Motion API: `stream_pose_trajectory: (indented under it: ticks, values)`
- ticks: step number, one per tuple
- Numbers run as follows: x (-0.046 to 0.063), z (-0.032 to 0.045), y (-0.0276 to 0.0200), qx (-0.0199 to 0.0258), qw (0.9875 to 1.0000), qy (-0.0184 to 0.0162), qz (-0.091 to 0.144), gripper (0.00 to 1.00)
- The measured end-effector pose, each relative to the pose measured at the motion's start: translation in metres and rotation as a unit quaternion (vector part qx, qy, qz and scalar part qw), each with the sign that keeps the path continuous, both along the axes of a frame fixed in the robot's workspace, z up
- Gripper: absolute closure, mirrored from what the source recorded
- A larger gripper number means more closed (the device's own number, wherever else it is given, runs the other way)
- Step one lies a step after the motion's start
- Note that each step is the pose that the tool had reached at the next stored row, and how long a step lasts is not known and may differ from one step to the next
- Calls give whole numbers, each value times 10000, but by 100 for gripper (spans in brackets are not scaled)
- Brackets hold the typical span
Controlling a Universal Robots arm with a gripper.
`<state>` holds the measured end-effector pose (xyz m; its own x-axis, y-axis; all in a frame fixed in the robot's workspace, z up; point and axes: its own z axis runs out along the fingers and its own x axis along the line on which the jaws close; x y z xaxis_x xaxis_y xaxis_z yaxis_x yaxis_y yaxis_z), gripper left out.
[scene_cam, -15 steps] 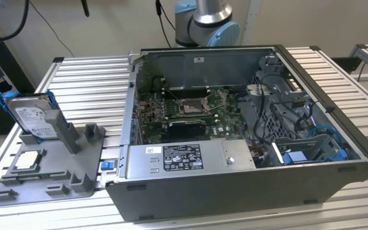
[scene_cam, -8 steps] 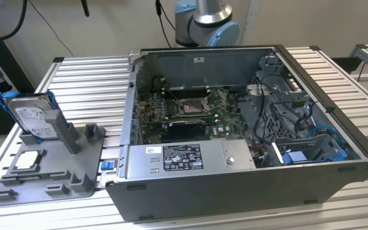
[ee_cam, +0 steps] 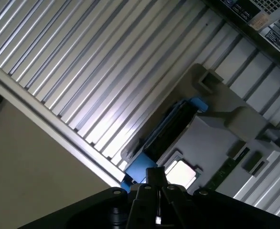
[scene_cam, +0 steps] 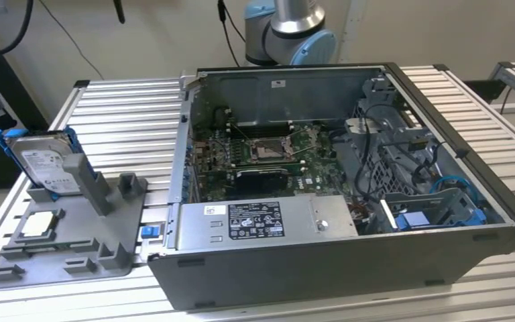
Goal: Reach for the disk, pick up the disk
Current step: 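Pick up the disk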
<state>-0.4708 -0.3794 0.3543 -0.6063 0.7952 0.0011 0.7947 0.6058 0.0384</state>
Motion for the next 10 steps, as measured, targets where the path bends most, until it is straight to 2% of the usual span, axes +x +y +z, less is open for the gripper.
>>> stream_pose_trajectory:
  ticks: [5,10]
  values:
    - [0,-1,0,0,9992,1,-410,100]
    - [0,-2,0,0,9970,0,-776,100]
